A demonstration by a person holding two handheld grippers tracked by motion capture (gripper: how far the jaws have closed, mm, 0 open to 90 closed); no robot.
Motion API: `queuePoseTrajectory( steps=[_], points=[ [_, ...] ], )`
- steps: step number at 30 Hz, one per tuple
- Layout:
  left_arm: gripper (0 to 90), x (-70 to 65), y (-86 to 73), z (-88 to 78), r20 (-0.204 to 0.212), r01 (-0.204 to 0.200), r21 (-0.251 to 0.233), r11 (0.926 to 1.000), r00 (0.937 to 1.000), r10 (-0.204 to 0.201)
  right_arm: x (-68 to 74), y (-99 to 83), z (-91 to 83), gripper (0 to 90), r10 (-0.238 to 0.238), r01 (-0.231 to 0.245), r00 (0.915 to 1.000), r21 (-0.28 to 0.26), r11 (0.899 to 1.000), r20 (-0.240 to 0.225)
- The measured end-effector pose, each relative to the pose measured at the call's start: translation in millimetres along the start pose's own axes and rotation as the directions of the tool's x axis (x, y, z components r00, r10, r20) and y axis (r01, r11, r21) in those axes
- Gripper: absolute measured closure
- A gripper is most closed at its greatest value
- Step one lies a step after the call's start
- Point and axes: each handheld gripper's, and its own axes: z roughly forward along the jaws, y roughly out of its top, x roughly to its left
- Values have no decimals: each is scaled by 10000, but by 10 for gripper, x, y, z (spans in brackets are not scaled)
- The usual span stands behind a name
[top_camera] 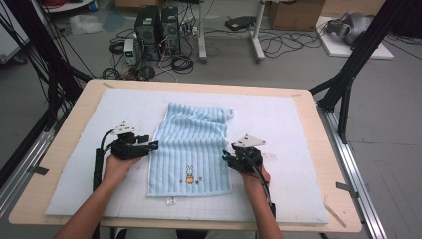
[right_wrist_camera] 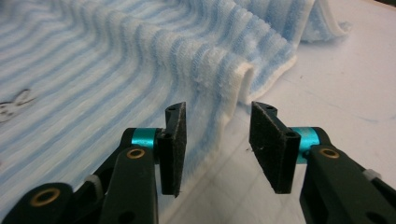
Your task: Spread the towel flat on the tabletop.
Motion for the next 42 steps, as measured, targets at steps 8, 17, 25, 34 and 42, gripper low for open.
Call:
queuePoseTrajectory(
  steps=[8,17,25,34,42],
  points=[
    [463,-158,-166,-160,548,-186,585,9981,9984,154,34,-145,-226,596,39,-41,9977,-17,10000,-683],
    [526,-433,-313,-198,989,-1224,1336,9834,9890,1097,402,-282,-190,701,-511,650,9832,748,9951,-1751],
    [862,-678,-452,-349,1574,-1888,1584,9692,9738,1639,487,-383,-448,871,-325,642,9736,1346,9888,-2259],
    [863,-906,-623,-536,2444,-1899,1666,9676,9586,1460,634,-613,-836,871,-513,965,9630,1607,9823,-2645],
    [550,-889,-573,-595,2081,-1224,668,9902,9723,1061,604,-605,-1031,657,10,143,9734,650,9978,-2292]
  ],
)
